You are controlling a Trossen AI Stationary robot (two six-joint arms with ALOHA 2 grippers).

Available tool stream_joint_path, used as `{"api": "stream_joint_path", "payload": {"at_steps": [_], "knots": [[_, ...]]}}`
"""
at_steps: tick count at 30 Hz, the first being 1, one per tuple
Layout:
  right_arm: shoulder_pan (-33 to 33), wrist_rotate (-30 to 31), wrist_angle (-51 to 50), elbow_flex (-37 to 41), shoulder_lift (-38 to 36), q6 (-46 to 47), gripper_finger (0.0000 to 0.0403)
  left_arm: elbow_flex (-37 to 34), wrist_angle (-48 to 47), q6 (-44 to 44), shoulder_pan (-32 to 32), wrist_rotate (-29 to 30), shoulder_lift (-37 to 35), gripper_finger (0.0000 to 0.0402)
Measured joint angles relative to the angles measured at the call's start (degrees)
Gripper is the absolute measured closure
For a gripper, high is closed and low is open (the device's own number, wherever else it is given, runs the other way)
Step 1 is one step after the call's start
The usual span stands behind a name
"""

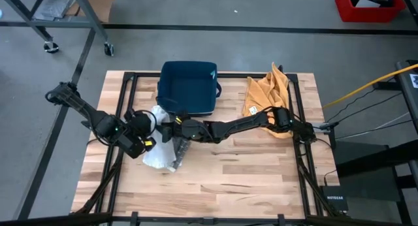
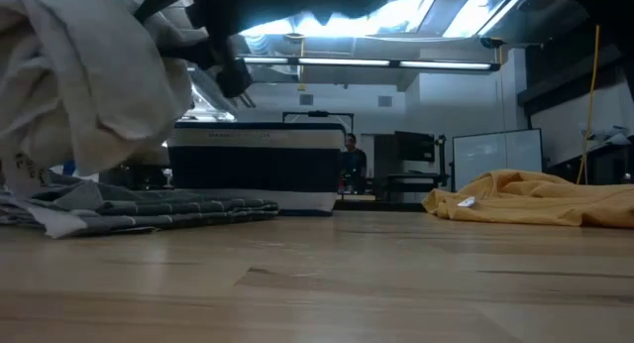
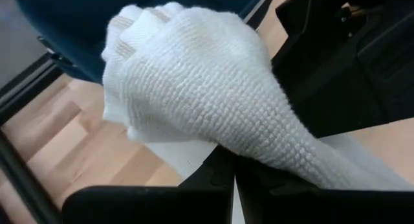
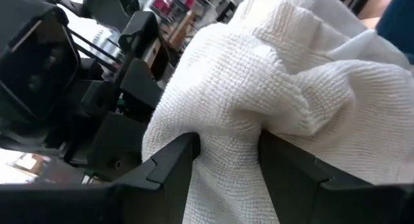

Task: Fold towel
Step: Stack the folded white patterned towel on top of the folded gray patterned towel

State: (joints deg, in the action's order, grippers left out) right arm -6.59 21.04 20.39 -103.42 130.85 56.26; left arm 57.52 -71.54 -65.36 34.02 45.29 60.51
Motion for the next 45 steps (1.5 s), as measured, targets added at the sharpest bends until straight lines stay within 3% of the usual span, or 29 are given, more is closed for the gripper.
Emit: {"api": "stream_joint_path", "payload": {"at_steps": [7, 21, 30, 45], "knots": [[0.12, 0.39, 10.27, 0.0, 4.17, 0.3, 0.0226, -0.07, -3.32, -0.68, 0.02, -0.64, -0.09, 0.0398], [1.51, 3.85, 5.54, -7.12, 4.97, -4.29, 0.0226, -0.17, -5.54, 1.11, -1.12, -3.14, -0.05, 0.04], [1.39, -1.11, 5.3, -15.01, 12.4, -1.21, 0.0226, -0.28, -6.11, 2.87, -2.12, -4.33, -0.16, 0.0398], [1.46, 0.12, 1.48, -15.14, 12.67, -1.23, 0.0226, -3.3, -7.75, -0.28, -2.23, -2.67, -0.16, 0.0398]]}}
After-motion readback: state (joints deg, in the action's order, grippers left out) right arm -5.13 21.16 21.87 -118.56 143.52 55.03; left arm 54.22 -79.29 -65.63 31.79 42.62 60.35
